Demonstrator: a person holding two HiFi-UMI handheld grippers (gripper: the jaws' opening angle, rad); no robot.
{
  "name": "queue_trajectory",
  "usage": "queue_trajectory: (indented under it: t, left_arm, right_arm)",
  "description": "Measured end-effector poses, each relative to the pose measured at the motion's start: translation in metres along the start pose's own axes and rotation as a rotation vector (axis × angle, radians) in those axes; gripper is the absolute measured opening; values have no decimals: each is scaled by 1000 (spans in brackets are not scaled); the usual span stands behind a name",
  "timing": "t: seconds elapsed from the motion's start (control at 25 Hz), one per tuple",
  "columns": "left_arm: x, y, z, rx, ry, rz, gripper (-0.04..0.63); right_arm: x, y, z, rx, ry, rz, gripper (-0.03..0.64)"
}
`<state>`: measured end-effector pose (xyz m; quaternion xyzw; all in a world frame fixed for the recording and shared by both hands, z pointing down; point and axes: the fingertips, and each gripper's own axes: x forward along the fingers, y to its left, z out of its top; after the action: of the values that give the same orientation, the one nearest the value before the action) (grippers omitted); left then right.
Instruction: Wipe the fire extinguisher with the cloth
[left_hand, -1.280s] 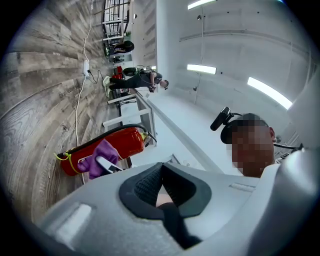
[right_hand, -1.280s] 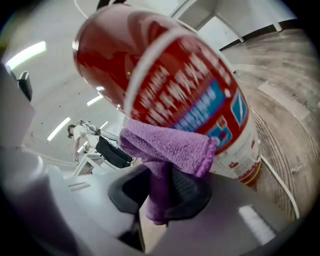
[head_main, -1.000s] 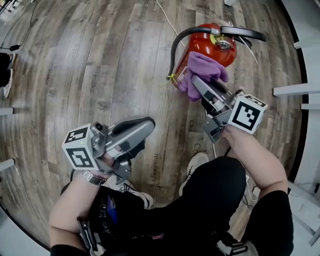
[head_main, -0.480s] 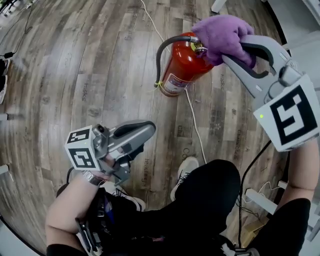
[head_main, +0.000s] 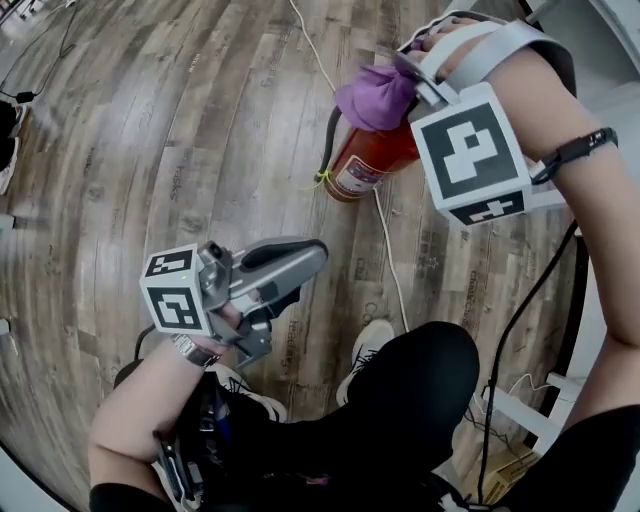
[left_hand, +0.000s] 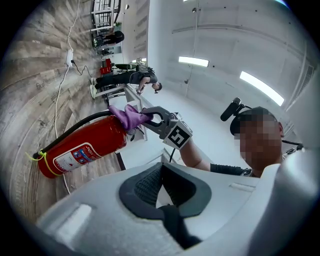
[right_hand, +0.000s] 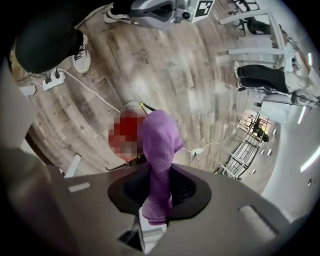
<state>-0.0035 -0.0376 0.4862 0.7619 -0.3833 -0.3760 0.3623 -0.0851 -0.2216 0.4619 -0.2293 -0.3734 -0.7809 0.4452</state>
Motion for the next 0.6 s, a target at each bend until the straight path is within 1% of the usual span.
queue_trajectory:
  t: [0.12, 0.24, 0.32, 0.48, 0.6]
  left_arm:
    - [3, -2, 1, -8, 0, -14, -3]
    - [5, -4, -1, -15, 5, -26, -3]
    - [5, -1, -3, -20, 11, -21, -3]
    - [7, 7, -4, -32, 13, -8, -3]
    - [10, 11, -5, -37, 20, -3, -3]
  right_arm:
    - [2, 15, -12, -29, 33, 83, 77]
    - [1, 38, -27, -40, 47, 115, 75]
    - [-2, 55, -38, -6, 51, 132, 75]
    - [-7, 84, -64, 95, 67, 158, 75]
    - [-10, 104, -76, 168, 65, 148, 75]
